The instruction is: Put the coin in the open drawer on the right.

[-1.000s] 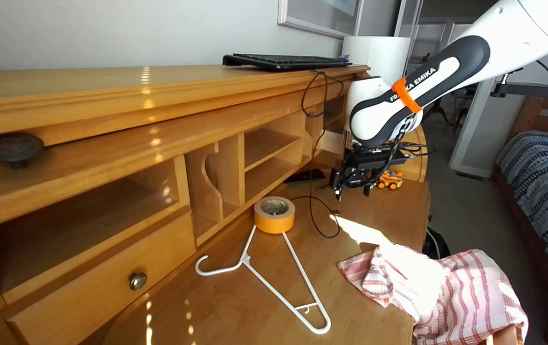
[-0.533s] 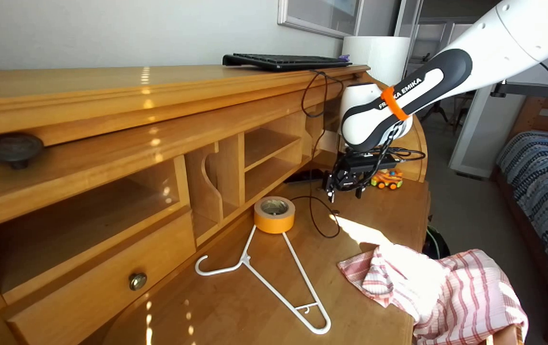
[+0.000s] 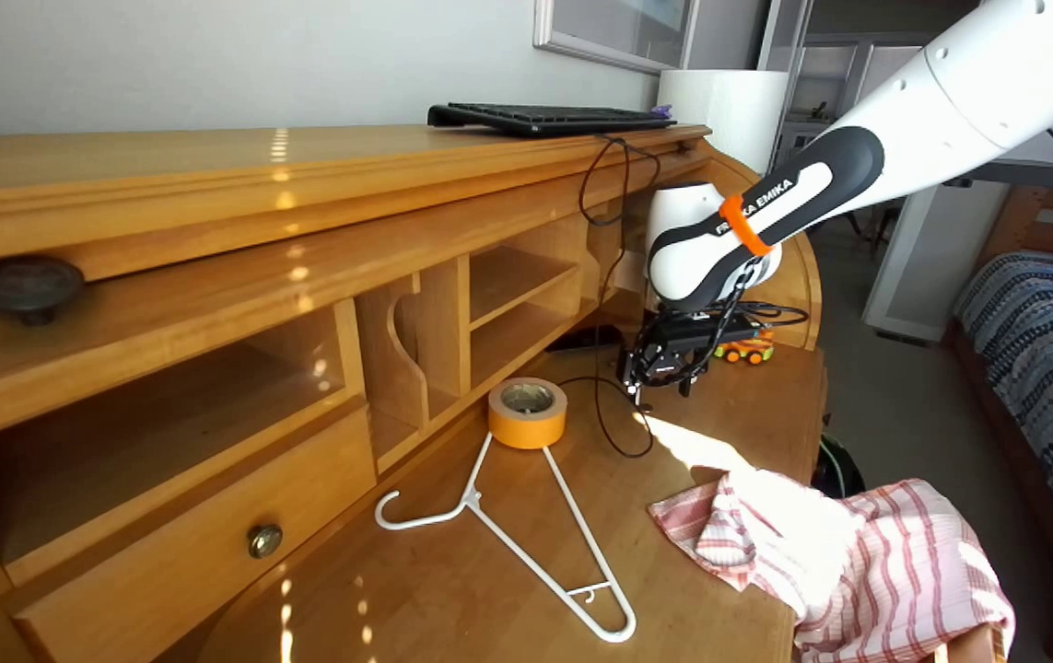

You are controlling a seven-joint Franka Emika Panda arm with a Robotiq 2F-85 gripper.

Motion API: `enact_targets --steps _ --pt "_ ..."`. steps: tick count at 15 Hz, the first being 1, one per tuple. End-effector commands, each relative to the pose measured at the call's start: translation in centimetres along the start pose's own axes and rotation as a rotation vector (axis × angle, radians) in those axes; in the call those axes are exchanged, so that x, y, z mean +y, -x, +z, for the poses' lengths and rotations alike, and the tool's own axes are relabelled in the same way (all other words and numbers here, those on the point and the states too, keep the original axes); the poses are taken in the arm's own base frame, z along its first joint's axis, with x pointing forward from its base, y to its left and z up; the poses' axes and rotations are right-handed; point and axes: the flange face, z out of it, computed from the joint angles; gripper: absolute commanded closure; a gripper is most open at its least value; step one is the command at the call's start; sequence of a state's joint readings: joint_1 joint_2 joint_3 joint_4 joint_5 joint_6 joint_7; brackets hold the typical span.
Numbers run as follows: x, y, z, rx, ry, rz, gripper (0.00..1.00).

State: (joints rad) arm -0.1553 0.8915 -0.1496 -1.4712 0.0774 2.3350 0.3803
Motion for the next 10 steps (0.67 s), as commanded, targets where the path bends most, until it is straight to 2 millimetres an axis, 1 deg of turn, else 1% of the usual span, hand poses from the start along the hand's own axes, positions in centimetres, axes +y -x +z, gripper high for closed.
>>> enact_targets --steps 1,2,3,4,5,6,7,8,9,10 --pt "-0.32 -0.72 0.91 0.005 -0.033 0.01 0.15" --pt "-0.37 -0.77 0.97 0.006 -0.034 0.01 0.18" --pt "-0.44 -0.83 0.99 0.007 -0.036 0.012 0.15" --pt "-0.53 -0.9 0.99 0.009 -0.038 0.011 0.15" --pt "-0.66 -0.95 1.01 0.011 -0.039 0.009 0.2" --pt "-0.76 -0.96 1.03 0.011 -0.037 0.005 0.32" --pt "-0.86 -1.0 1.01 0.012 -0.037 0.003 0.41" --pt "-0.93 -1.02 0.96 0.013 -0.037 0.001 0.47" --pt "-1.01 -1.04 0.96 0.013 -0.038 -0.001 0.5" --pt "-1.09 -1.09 0.97 0.015 -0.038 -0.002 0.55"
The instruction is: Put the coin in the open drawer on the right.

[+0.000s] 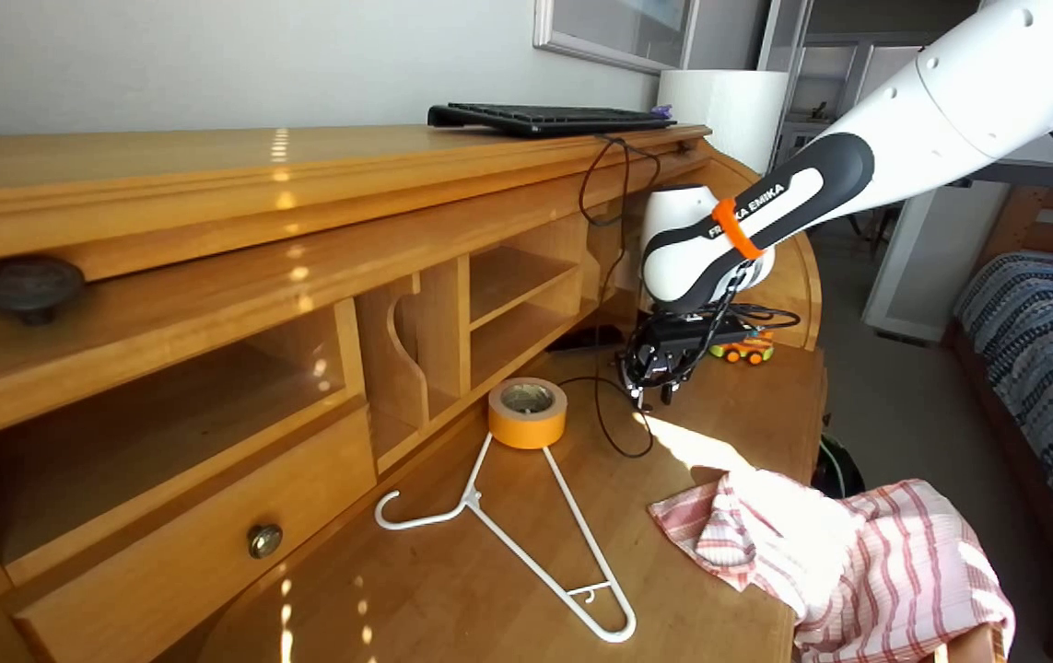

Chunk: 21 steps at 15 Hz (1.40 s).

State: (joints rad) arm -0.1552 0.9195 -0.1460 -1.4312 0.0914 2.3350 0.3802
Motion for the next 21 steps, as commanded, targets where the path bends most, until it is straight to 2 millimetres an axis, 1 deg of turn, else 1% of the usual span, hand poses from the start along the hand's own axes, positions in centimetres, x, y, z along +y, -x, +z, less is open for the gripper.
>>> enact_targets --steps 1,4,5,6,8,9,11,12,14,15,16,17,18,20,21 --pt "-0.46 -0.61 0.62 0.008 -0.024 -0.005 0.51" --pt "-0.59 -0.7 0.73 0.007 -0.022 -0.009 0.46" --pt "-0.62 -0.74 0.81 0.008 -0.023 -0.009 0.5" --pt "-0.65 -0.74 0.88 0.005 -0.024 -0.008 0.48" --pt "-0.74 -0.71 1.0 0.003 -0.024 -0.009 0.5" --pt "-0.79 -0.68 1.05 0.001 -0.024 -0.012 0.54" --pt "-0.86 -0.67 1.13 0.002 -0.023 -0.014 0.57" --pt "-0.89 -0.7 1.15 0.002 -0.023 -0.014 0.67" --pt "-0.9 -0.72 1.2 0.002 -0.023 -0.015 0.72" --pt "-0.95 -0.75 1.14 0.003 -0.024 -0.016 0.78" --pt "-0.96 -0.76 1.18 0.004 -0.024 -0.017 0.75" --pt "-0.93 -0.71 1.19 0.004 -0.024 -0.017 0.66" --pt "-0.9 -0.75 1.14 0.004 -0.024 -0.017 0.68" --pt "-0.78 -0.7 1.31 0.002 -0.023 -0.019 0.61" --pt "-0.72 -0.7 1.33 0.002 -0.021 -0.02 0.62"
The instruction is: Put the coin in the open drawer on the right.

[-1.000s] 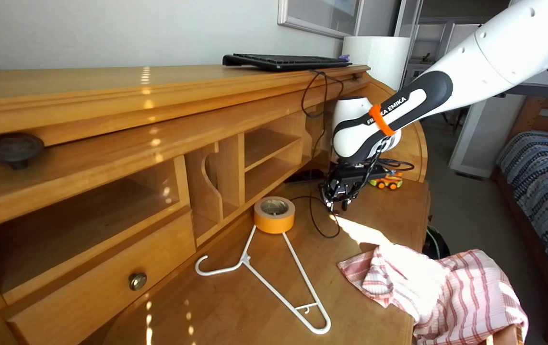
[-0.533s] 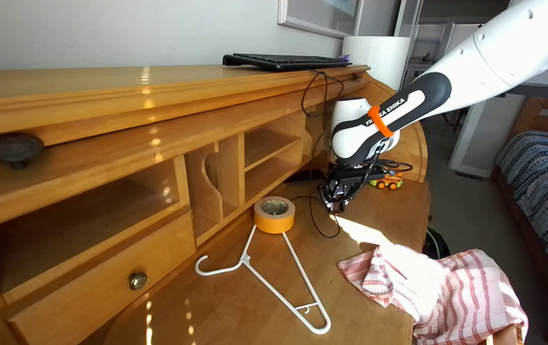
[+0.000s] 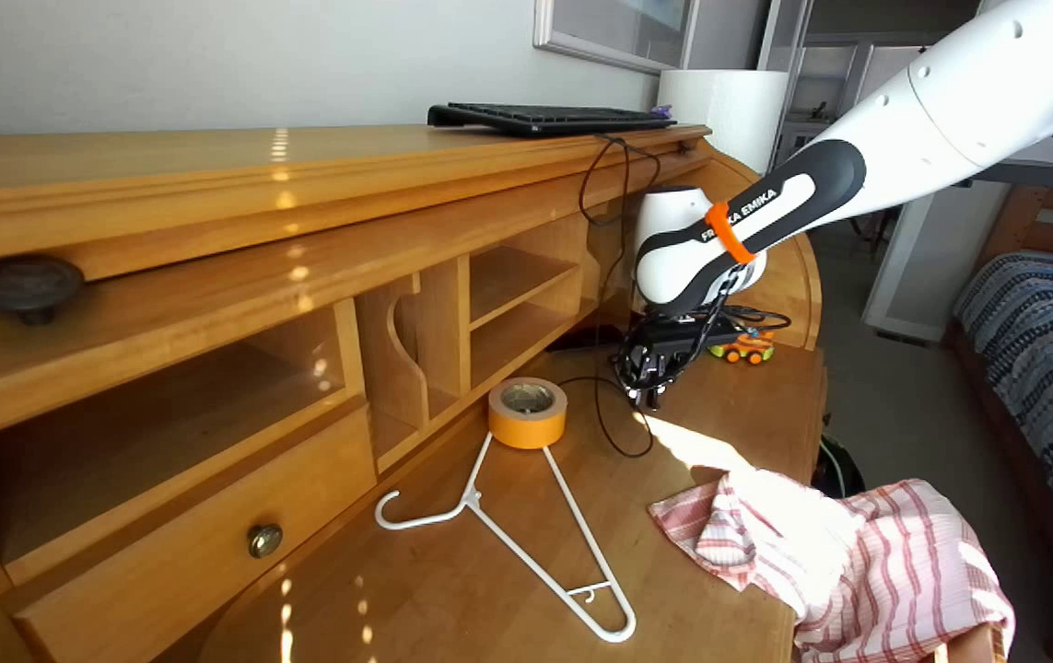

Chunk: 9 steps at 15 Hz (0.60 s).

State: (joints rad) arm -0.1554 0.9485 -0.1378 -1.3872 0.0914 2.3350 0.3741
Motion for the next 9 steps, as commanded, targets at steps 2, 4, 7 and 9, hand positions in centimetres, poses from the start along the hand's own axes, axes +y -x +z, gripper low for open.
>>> enact_targets --steps 2,4,7,9 --pt "0.3 -0.2 1.0 -0.009 -0.01 -0.007 0.53" --pt "0.3 -0.1 0.9 -0.011 -0.01 -0.006 0.43" --pt "-0.1 0.0 0.1 -0.009 -0.013 -0.002 0.31" --pt "-0.4 0.1 -0.4 -0.006 -0.018 -0.007 0.29"
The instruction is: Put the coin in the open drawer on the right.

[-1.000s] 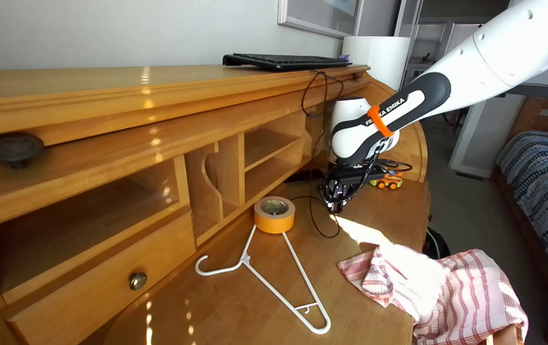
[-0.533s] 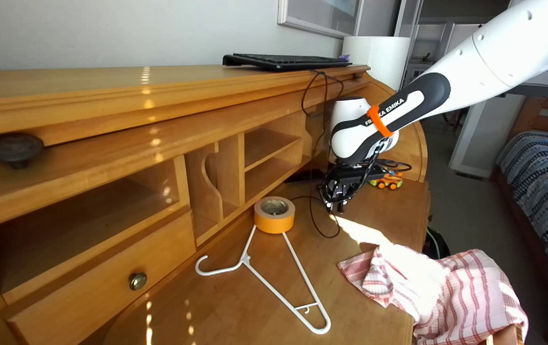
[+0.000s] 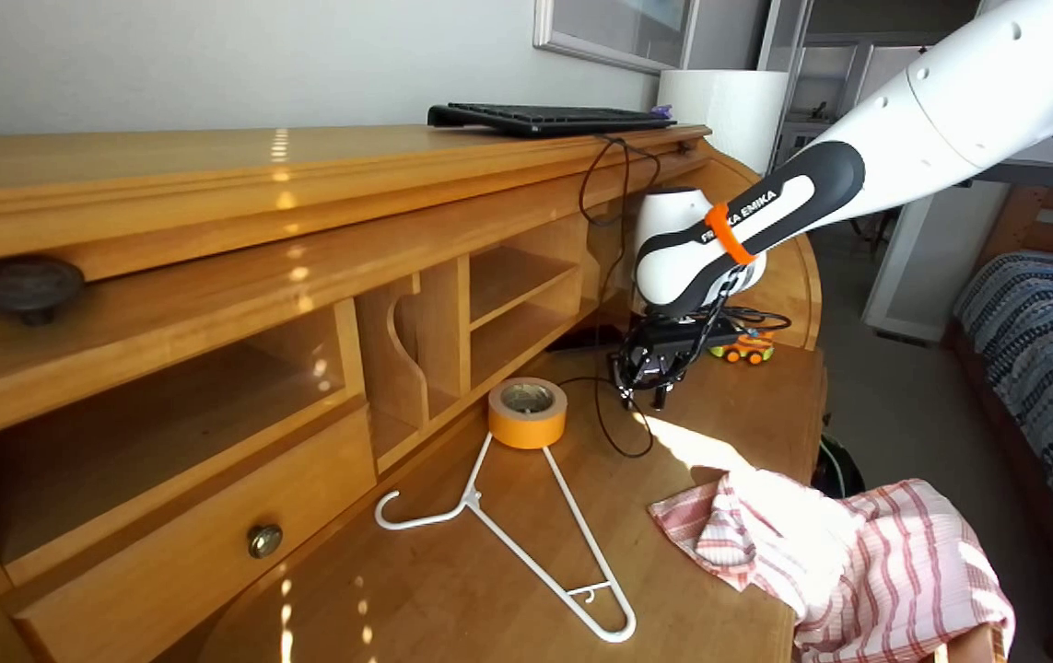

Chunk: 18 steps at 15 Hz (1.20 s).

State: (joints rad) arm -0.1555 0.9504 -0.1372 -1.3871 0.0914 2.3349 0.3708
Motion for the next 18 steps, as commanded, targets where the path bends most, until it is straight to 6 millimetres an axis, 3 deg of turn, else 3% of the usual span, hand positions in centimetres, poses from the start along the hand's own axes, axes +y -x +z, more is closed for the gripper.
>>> enact_targets --steps 1,4,12,18 --pt "-0.3 0.1 -0.8 -0.003 -0.018 0.0 0.21" --pt "0.2 0.1 -1.5 -0.01 -0.024 0.009 0.14" --pt "2.1 0.2 -1.1 -0.02 -0.047 0.052 0.32" --pt "2.4 0.6 -0.2 -0.02 -0.037 0.056 0.29"
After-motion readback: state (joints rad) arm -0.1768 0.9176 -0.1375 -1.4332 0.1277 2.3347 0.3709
